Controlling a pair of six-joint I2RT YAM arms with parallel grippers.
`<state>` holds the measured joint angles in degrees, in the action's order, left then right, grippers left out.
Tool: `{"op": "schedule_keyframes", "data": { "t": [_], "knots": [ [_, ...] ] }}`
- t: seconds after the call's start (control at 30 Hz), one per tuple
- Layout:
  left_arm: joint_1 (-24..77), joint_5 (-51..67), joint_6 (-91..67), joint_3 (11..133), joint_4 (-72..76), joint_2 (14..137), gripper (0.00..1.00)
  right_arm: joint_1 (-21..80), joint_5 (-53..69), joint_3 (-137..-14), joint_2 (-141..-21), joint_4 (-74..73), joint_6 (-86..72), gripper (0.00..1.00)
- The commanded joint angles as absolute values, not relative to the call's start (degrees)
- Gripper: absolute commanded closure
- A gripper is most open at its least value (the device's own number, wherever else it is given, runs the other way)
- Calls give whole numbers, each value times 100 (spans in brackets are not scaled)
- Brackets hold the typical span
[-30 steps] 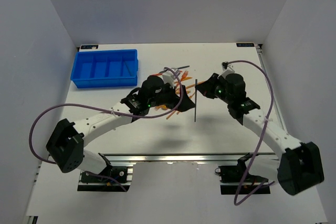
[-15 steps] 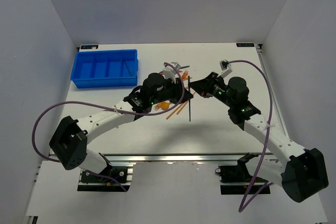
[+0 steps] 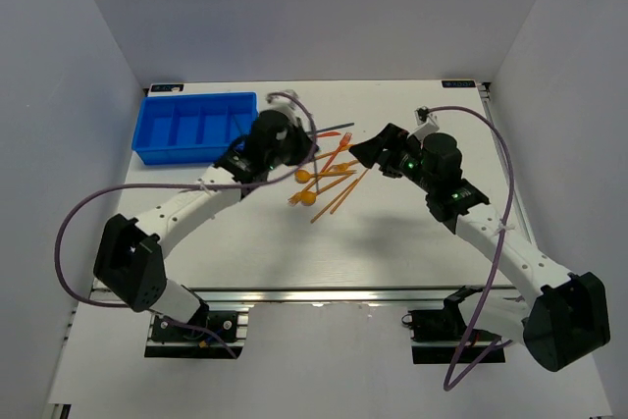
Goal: Sort the eating utensils into containers
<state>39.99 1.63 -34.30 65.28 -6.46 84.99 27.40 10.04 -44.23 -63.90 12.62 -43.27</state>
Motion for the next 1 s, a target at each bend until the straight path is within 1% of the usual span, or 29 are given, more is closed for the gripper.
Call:
{"op": "schedule_keyframes", "data": {
  "t": [0.0,0.03,0.07,0.13,0.17,0.23,0.27,0.3,0.37,0.43,0.53,0.67,0.73,0.83,0.9,0.97],
  "knots": [
    [3026,-1097,-3244,7249,-1703,8498,100,2540,46,-4939,-6512,12,-4105,11],
    [2588,-1220,-3104,7521,-2184,8891,100,2479,27,-4913,-6513,9,-4078,11],
    [2410,-1552,-2911,8115,-2432,9138,100,2479,26,-4861,-6478,9,-4043,11],
    [1786,-1661,-2935,8637,-2880,9883,100,2479,70,-4694,-6451,9,-4034,11],
    [1575,-1322,-3075,8866,-2935,10114,100,2461,79,-4650,-6451,9,-4025,11],
    [1171,-1073,-3120,9551,-3067,10571,100,2452,97,-4571,-6460,9,-3973,11],
    [1108,-1090,-3007,9823,-3154,11026,100,2452,114,-4562,-6477,9,-3938,11],
    [1064,-1151,-2928,10540,-3321,11283,100,2452,123,-4553,-6478,9,-3868,11],
    [915,-1151,-2752,11299,-3846,12045,100,2443,149,-4500,-6478,9,-3789,11],
    [791,-1134,-2672,12063,-4051,12409,100,2443,158,-4456,-6469,9,-3727,11],
    [686,-1073,-2567,12453,-3999,12752,100,2443,220,-4360,-6469,17,-3692,11],
    [642,-950,-2505,12498,-3937,12911,100,2435,290,-4289,-6521,62,-3665,11],
    [642,-792,-2540,12367,-3868,12903,100,2435,264,-4280,-6521,70,-3648,11],
    [642,-642,-2627,11849,-3605,12728,99,2435,264,-4298,-6539,62,-3639,11],
    [650,-572,-2663,11620,-3551,12657,91,2435,281,-4342,-6574,44,-3612,11],
    [659,-571,-2672,11584,-3524,12586,77,2435,308,-4377,-6644,26,-3560,11]
  ]
}}
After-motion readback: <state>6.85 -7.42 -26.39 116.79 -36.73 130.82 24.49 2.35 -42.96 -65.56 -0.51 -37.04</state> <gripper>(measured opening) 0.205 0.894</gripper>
